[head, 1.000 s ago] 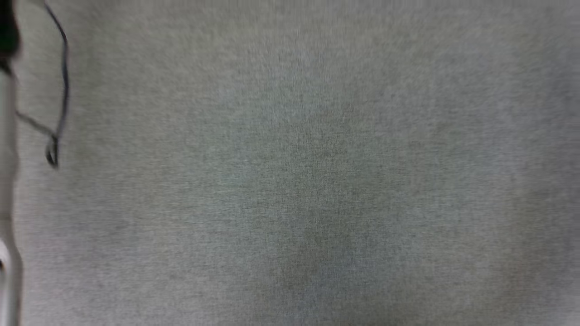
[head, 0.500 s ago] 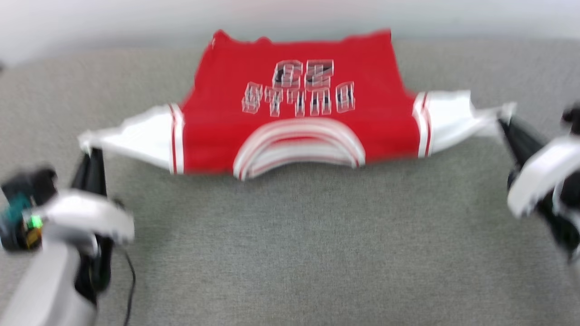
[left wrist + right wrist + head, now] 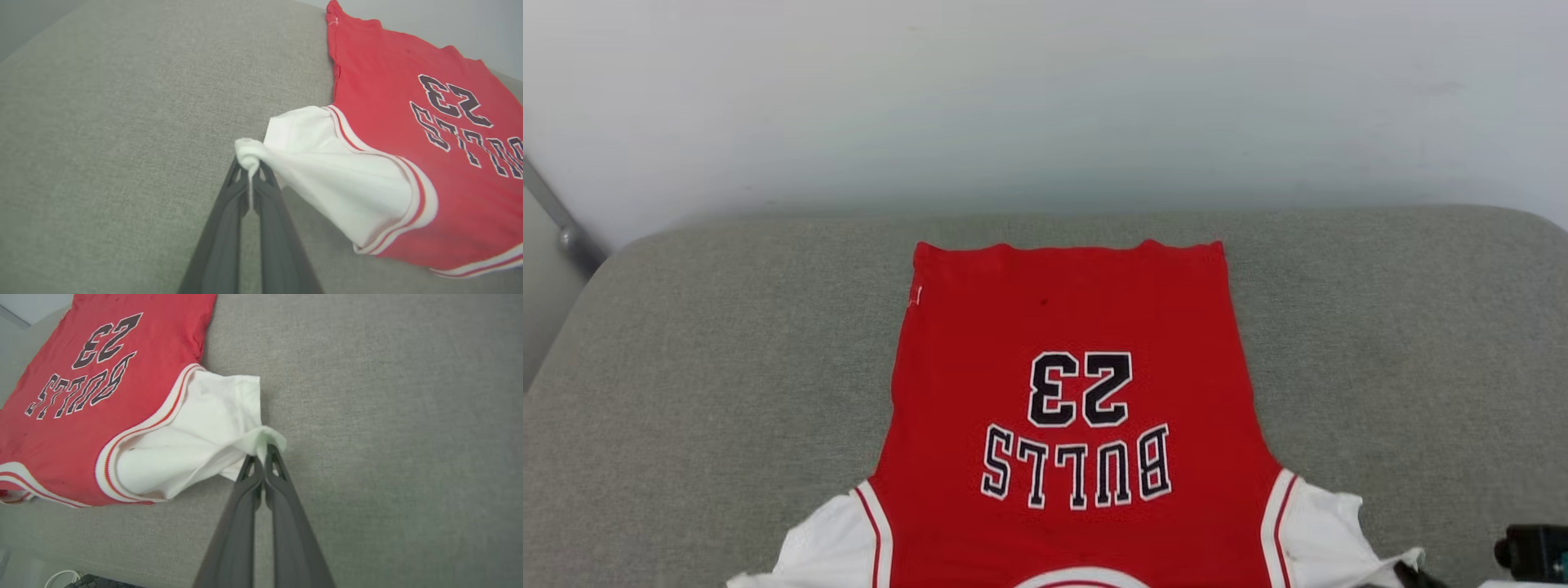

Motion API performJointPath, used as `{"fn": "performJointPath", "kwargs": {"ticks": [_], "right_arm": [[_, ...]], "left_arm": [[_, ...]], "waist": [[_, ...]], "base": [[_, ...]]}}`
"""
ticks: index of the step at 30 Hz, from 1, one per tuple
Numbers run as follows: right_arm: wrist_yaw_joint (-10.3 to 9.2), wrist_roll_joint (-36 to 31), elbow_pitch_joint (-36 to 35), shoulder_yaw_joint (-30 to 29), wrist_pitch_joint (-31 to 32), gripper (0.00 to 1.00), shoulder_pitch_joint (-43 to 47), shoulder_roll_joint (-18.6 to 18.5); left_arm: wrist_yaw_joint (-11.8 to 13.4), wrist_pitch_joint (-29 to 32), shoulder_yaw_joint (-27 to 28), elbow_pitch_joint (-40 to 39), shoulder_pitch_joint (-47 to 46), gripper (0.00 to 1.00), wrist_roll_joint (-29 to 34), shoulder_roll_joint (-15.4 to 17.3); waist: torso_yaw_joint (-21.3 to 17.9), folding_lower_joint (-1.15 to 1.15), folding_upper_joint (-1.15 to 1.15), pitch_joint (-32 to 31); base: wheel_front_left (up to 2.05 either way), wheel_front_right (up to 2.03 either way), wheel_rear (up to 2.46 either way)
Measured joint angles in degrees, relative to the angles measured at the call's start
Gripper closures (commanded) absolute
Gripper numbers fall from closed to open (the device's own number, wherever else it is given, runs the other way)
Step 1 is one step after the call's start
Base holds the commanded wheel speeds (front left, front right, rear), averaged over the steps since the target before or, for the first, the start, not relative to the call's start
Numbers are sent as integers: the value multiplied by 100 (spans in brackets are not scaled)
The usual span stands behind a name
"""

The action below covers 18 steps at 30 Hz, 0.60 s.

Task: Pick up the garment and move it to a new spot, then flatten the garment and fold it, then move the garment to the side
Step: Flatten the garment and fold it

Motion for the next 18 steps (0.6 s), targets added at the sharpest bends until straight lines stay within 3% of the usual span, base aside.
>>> {"fn": "performJointPath", "kwargs": {"ticks": [4, 5, 6, 7, 8, 13, 18], "right_arm": [[-1, -345, -209, -177, 324, 100, 566, 163], [-2, -405, -240, -214, 372, 92, 660, 204], [-1, -487, -267, -222, 432, 64, 729, 227], [-2, -506, -283, -242, 486, 25, 769, 276], [-2, -511, -299, -256, 520, 0, 779, 333], [-2, -698, -559, -466, 415, 0, 232, 365], [-3, -795, -387, -1011, 198, 0, -1131, 335]], "left_arm": [[82, 171, -169, -105, 348, 100, 18, 34], [82, 191, -207, -120, 410, 100, 36, 38], [80, 202, -249, -130, 438, 100, 45, 37], [79, 213, -291, -136, 441, 100, 56, 33], [73, 211, -324, -149, 438, 100, 90, 24], [-10, 32, -359, -314, 177, 100, 183, -46], [-47, -99, -335, -646, -314, 100, 337, -25]], "waist": [[72, 1, 0, -72], [85, 0, 0, -82], [98, 1, 0, -86], [112, 1, 0, -86], [125, 2, 0, -83], [177, 3, 0, 77], [215, 4, 0, 498]], "base": [[0, 0, 0], [0, 0, 0], [0, 0, 0], [0, 0, 0], [0, 0, 0], [0, 0, 0], [0, 0, 0]]}}
